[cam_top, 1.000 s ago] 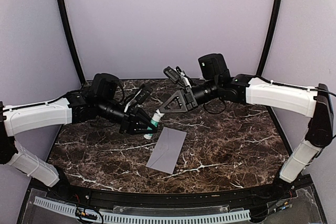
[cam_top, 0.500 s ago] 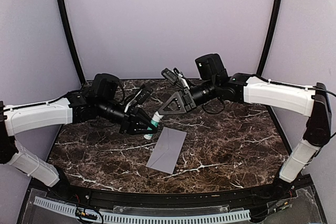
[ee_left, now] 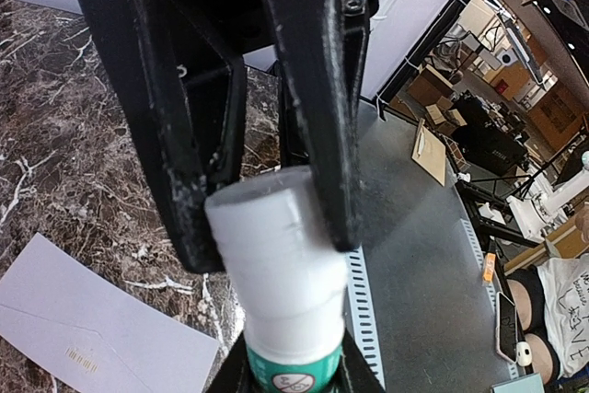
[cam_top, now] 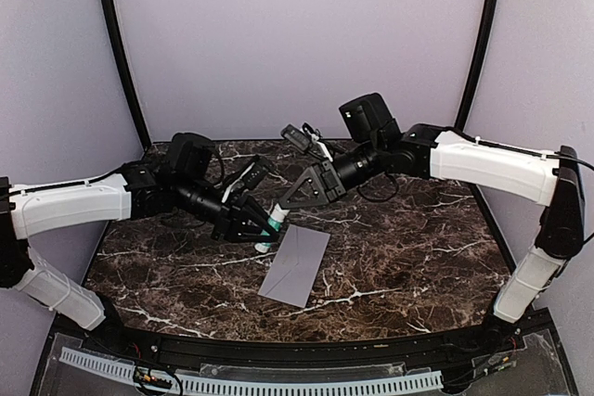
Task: Place the letter into the envelope and seal it
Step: Close the solid glue cap on the solid glue.
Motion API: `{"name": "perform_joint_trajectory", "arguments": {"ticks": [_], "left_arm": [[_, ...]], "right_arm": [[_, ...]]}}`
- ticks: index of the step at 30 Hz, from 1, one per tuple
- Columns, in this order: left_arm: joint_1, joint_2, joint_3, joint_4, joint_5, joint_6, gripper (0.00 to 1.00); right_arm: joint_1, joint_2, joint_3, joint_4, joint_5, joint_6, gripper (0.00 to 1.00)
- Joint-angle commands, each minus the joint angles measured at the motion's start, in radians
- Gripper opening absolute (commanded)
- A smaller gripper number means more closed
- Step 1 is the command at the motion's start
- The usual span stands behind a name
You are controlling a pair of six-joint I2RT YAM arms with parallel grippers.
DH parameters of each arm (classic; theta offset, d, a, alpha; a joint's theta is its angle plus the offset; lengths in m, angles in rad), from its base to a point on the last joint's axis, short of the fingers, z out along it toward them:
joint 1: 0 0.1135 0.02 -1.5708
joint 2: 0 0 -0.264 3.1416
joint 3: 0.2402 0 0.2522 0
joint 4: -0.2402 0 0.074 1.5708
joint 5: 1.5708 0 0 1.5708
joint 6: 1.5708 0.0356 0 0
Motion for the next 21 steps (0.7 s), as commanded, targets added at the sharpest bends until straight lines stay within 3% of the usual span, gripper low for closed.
{"name": "perform_joint_trajectory", "arguments": {"ticks": [1,21], "left_arm": [[-0.002,0.023,0.023,-0.001,0.0,-0.01,0.0],[0.044,-0.002,-0.007,0.093,0.013,-0.082,0.0]], "right_arm": [[0.042,0.013,0.046,-0.044,0.013,-0.05,0.14],[0.102,0.002,0.043,-0.089,0.109,-0.062,0.11]]}}
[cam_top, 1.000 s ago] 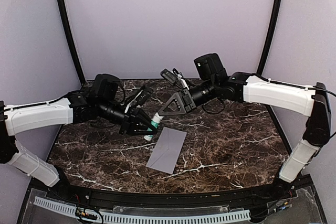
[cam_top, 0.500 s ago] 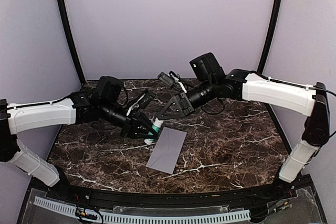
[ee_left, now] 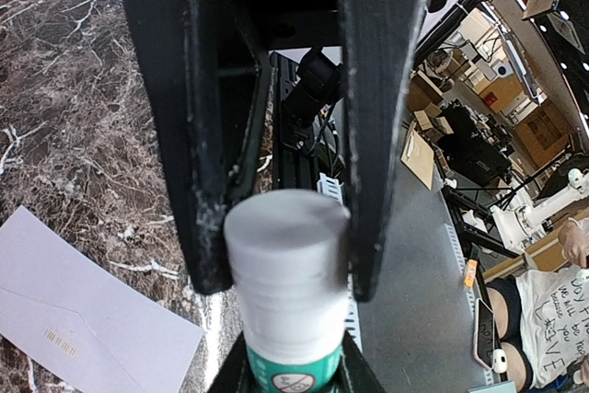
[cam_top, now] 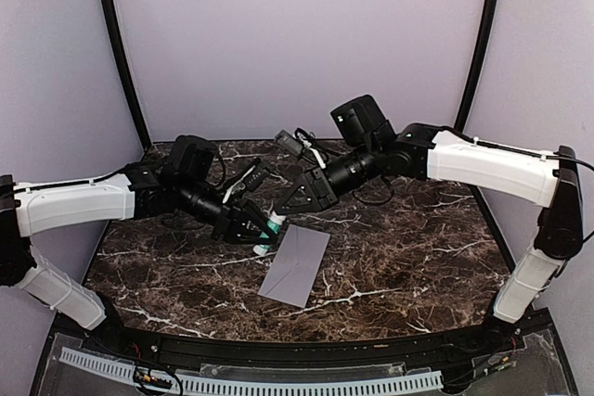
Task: Place the letter into the envelope and seal it
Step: Close the solid glue cap on the solid glue.
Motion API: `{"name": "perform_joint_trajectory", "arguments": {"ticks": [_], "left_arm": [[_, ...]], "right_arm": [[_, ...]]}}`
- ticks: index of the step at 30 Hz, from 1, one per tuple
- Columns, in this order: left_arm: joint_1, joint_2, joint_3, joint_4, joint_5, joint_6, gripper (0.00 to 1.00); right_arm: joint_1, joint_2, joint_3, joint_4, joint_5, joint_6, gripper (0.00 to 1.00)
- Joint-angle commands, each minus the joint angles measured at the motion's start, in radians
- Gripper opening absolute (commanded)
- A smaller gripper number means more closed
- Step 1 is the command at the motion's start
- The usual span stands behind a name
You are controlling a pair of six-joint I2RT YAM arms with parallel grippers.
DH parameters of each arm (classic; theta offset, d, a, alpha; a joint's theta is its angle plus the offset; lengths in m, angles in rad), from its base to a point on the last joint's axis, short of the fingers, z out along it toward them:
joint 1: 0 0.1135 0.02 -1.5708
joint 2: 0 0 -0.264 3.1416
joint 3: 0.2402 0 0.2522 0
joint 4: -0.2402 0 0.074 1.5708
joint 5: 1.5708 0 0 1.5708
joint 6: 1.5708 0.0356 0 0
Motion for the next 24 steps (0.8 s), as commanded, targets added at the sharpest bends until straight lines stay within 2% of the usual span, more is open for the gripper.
{"name": "perform_joint_trajectory", "arguments": {"ticks": [1,24], "left_arm": [[0.031,-0.028,-0.006,0.111,-0.006,-0.034,0.0],[0.052,-0.07,-0.036,0.184,-0.004,-0.062,0.0]], "right_arm": [[0.064,-0.007,0.0,0.014,-0.03,0.017,0.11],[0.175,0.032,-0.05,0.089,-0.071,0.095,0.09]]}}
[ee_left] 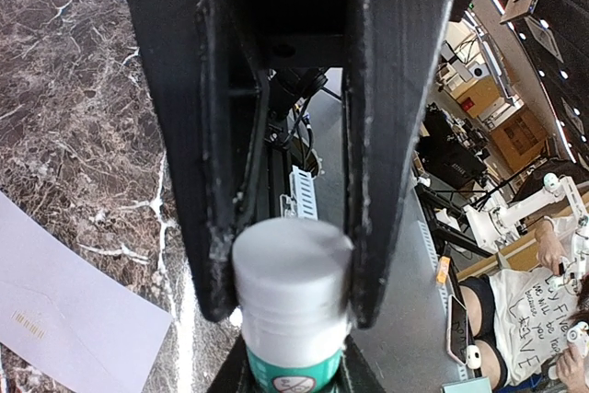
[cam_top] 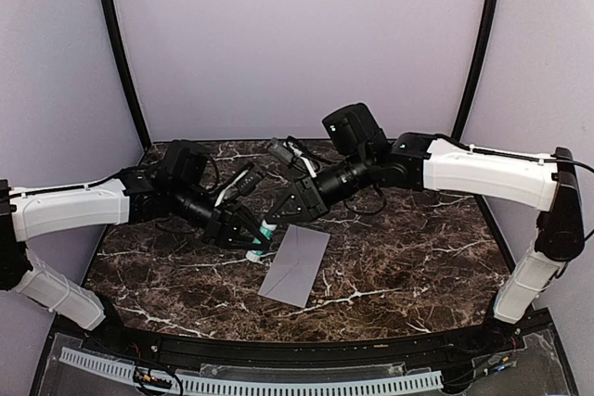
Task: Place the letter into the envelope and seal it
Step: Close the solid glue cap on the solid glue.
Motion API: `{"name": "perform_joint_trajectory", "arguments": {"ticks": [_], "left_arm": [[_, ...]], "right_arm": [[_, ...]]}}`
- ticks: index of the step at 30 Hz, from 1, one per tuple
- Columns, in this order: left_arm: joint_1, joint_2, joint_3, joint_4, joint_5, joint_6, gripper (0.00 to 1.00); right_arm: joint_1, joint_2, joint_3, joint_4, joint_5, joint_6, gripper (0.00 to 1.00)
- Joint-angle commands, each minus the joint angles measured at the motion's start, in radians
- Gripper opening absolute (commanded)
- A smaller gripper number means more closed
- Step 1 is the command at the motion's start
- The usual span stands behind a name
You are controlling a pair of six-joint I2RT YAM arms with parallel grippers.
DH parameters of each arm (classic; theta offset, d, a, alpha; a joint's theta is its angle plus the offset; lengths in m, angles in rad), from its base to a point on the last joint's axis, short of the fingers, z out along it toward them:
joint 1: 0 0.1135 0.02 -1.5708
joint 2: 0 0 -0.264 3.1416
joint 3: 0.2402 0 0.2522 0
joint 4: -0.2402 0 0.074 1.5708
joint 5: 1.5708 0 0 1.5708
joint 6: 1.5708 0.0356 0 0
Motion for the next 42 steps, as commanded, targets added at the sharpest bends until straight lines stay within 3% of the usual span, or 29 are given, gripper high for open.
{"name": "perform_joint_trajectory", "arguments": {"ticks": [1,17,22,26,33,37,42], "left_arm": [[0.03,-0.034,0.018,0.168,-0.079,-0.016,0.0],[0.053,-0.067,-0.008,0.228,-0.114,-0.038,0.0],[0.054,-0.067,-0.006,0.216,-0.106,-0.019,0.0],[0.051,-0.072,-0.004,0.201,-0.078,0.0,0.0],[0.047,-0.104,-0.018,0.204,-0.113,0.009,0.0],[0.047,-0.134,-0.044,0.248,-0.151,-0.01,0.0],[0.047,-0.157,-0.072,0.302,-0.171,-0.029,0.0]], "right_arm": [[0.113,0.035,-0.021,0.014,-0.129,0.031,0.09],[0.169,0.06,-0.053,0.056,-0.162,0.074,0.08],[0.166,0.011,-0.032,0.056,-0.058,0.063,0.1],[0.138,-0.041,-0.013,0.057,0.037,0.059,0.24],[0.067,-0.181,-0.08,0.167,0.224,0.107,0.69],[0.064,-0.232,-0.153,0.288,0.298,0.153,0.74],[0.087,-0.217,-0.184,0.394,0.39,0.202,0.68]]}}
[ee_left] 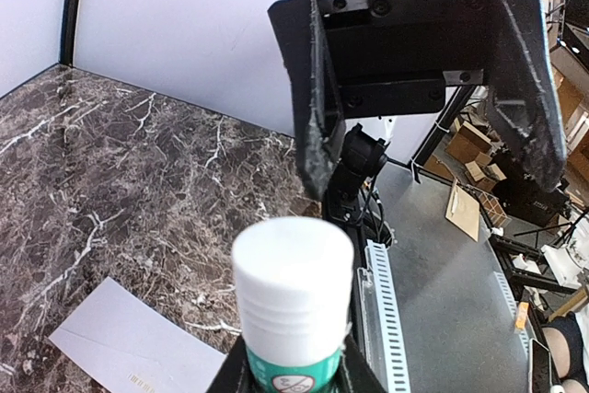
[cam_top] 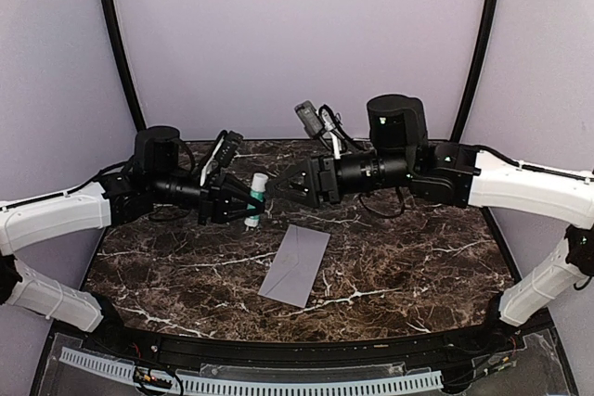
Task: Place the letter into the envelope and seal it
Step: Close the solid glue cap on the solid glue.
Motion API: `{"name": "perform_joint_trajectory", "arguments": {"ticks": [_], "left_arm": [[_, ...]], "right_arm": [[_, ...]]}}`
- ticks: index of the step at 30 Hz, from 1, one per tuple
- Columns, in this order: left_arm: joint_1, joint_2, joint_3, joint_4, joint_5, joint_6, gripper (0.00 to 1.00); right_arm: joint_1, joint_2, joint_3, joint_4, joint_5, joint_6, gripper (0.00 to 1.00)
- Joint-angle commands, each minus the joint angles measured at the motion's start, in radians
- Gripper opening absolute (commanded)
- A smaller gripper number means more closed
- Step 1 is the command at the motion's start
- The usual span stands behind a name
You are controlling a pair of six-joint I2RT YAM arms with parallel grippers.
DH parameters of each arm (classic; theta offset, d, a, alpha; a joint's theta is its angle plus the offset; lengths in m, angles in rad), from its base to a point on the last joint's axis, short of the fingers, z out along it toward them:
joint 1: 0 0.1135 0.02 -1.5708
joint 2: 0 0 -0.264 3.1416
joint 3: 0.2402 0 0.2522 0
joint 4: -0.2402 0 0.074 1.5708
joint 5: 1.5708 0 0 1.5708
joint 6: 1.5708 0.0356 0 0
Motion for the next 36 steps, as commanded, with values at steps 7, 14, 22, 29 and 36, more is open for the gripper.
{"name": "perform_joint_trajectory", "arguments": {"ticks": [7,14,22,29,36], "left_arm": [[0.002,-0.037,-0.031,0.096,-0.021,-0.036,0.0],[0.003,-0.031,-0.029,0.093,-0.014,-0.038,0.0],[0.002,-0.024,-0.028,0.096,-0.008,-0.041,0.01],[0.002,-0.016,-0.022,0.093,-0.005,-0.059,0.3],[0.005,-0.009,-0.014,0.089,-0.008,-0.068,0.5]], "right_arm": [[0.061,0.09,0.05,0.122,0.192,0.02,0.64],[0.065,0.133,0.104,0.096,0.211,-0.004,0.37],[0.065,0.142,0.111,0.086,0.228,-0.012,0.24],[0.067,0.154,0.136,0.028,0.217,-0.076,0.12],[0.066,0.164,0.182,-0.062,0.183,-0.155,0.11]]}}
